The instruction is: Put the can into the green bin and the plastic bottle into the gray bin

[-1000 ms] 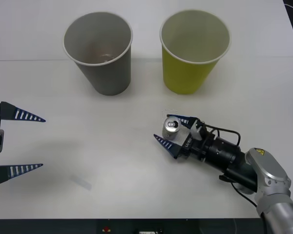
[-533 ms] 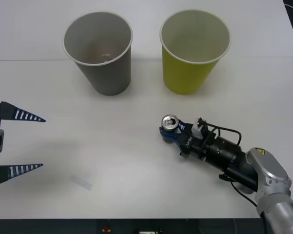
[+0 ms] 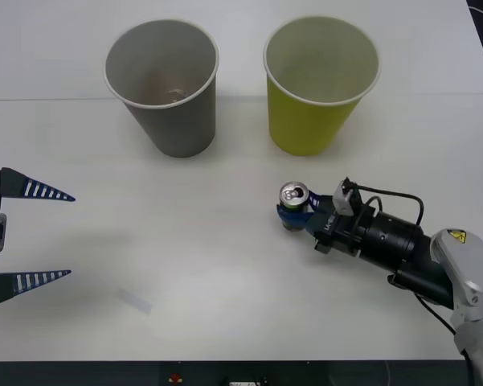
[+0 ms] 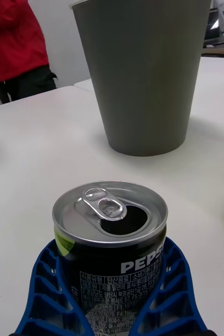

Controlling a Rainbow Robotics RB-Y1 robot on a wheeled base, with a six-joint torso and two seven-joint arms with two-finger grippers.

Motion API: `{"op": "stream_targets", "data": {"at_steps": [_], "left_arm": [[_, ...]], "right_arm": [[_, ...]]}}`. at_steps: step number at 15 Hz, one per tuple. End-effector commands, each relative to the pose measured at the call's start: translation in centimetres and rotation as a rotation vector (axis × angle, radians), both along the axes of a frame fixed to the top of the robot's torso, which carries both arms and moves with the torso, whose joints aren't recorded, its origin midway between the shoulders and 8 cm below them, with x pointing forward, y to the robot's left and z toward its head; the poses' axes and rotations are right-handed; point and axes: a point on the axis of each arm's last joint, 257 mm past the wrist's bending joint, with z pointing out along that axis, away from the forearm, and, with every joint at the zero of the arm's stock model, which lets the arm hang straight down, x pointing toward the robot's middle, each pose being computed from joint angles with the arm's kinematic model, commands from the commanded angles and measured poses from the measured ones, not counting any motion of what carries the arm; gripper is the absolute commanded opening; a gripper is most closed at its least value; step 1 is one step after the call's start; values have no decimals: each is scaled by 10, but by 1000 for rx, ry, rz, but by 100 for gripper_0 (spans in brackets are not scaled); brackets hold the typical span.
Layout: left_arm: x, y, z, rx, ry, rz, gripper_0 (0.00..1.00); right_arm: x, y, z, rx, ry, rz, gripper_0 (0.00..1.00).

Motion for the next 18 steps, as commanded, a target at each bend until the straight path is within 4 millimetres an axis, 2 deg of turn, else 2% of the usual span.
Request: {"op": "stream_targets", "data": {"at_steps": [1, 11, 15, 18], "left_arm": [[0, 0, 0, 0, 0, 0, 100], [0, 0, 0, 0, 0, 0, 100], [0, 0, 0, 0, 0, 0, 100], [0, 0, 0, 0, 0, 0, 100]], "right_arm": [[-10, -18, 13, -51, 46, -19, 0], [-53, -66, 72, -276, 145, -120, 0], [-74, -80, 108, -368, 178, -179, 0], [-83, -81, 135, -399, 198, -212, 0]]}}
